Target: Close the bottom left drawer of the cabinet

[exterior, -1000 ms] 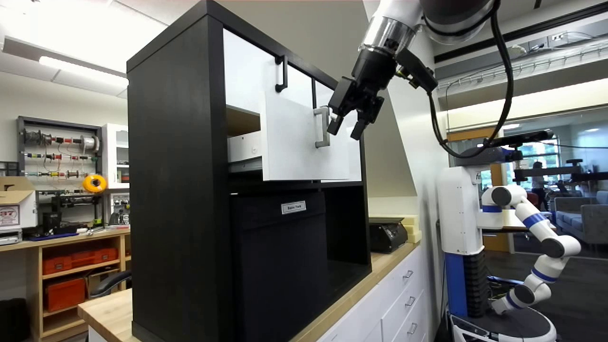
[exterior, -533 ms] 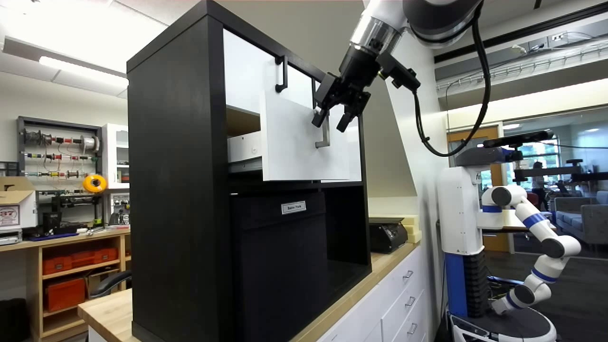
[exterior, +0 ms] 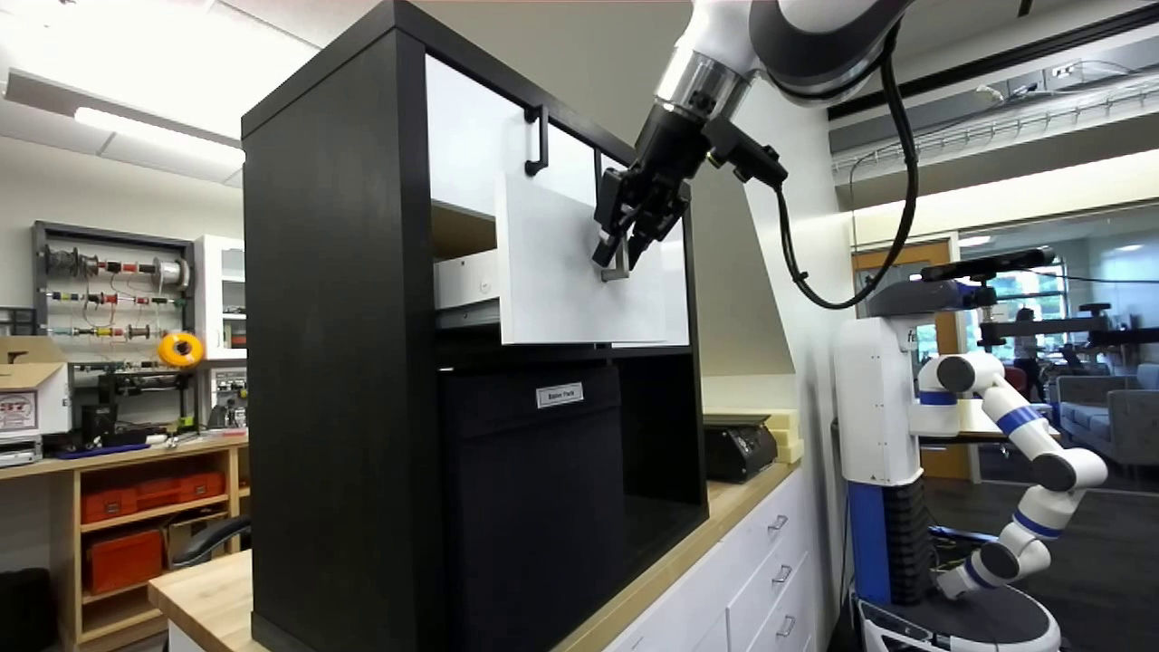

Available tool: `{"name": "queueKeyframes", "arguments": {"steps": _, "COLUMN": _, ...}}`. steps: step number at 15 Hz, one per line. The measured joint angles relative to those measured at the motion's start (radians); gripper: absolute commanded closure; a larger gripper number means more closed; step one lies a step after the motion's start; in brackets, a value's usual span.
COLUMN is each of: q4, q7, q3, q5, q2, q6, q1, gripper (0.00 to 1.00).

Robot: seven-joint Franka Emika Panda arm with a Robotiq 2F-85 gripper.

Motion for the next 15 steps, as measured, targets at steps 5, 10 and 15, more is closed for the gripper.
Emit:
{"name": "queueKeyframes", "arguments": {"steps": 5, "q4": 0.000, "q7": 0.000, "q3": -0.006, "q5": 0.000, "q2": -0.002, "q6": 0.000, "q1": 0.000, "gripper": 0.98}}
{"name": "queueKeyframes", "arguments": {"steps": 10, "q4": 0.003, "q7": -0.004, "q3": -0.006, "q5": 0.000, "q2": 0.000, "q6": 0.001, "q1": 0.002, "gripper": 0.95}}
{"name": "queueKeyframes", "arguments": {"steps": 15, "q4": 0.061, "q7": -0.005, "q3": -0.004, "q5": -0.028, "q2": 0.055, "q6": 0.001, "q1": 0.003, "gripper": 0.95}}
